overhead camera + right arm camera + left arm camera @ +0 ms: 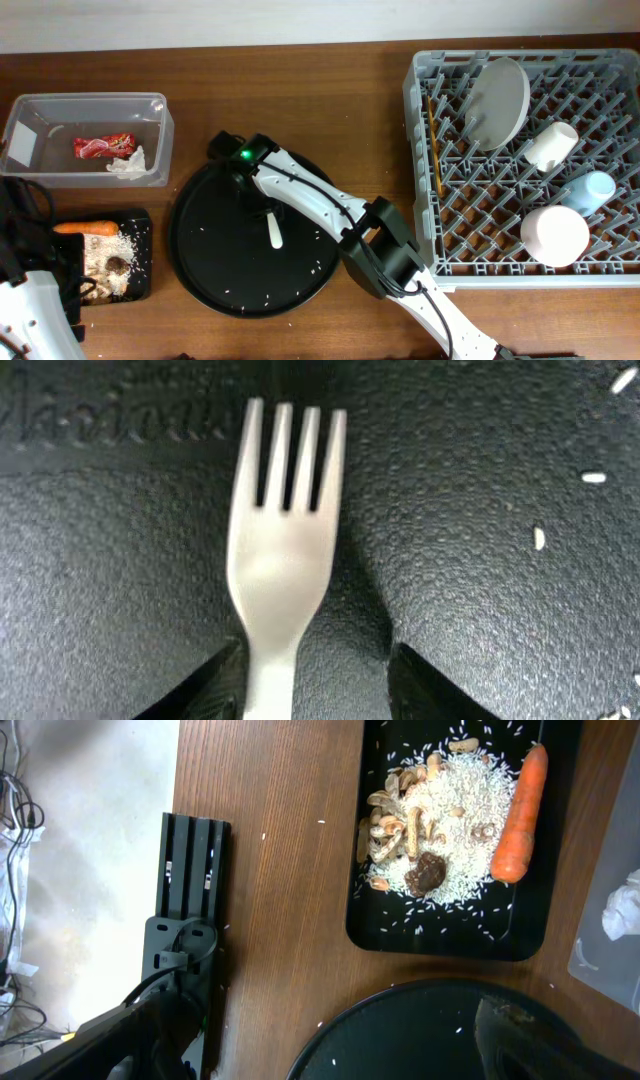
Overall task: Sort waste into correct bins and load items into the dishwasher rack
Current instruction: 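Grasp the white plastic fork with the right gripper, then place the fork into the rack with the right gripper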
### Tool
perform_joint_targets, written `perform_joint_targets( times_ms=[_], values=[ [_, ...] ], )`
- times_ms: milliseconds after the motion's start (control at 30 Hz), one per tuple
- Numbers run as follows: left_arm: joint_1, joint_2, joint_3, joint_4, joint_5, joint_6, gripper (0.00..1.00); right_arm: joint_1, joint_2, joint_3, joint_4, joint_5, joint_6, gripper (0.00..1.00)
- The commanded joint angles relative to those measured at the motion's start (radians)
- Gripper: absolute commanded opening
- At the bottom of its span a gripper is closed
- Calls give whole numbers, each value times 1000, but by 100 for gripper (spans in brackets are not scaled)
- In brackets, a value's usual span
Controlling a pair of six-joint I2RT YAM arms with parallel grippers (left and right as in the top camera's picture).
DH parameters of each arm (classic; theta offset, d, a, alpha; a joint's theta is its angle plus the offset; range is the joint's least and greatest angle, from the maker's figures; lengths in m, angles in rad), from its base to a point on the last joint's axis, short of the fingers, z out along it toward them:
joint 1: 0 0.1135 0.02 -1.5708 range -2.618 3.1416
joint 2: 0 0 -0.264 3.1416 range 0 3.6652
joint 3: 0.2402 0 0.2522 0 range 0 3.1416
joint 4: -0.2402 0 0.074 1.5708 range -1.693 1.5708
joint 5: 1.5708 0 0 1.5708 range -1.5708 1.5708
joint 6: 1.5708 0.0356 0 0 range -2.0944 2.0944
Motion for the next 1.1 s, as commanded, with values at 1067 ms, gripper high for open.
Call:
perform_joint_targets(
  times_ms=[1067],
  values=[
    [6,-11,-4,-1,-4,-12,99,-830,-157,601,-428,-167,-426,4]
  ],
)
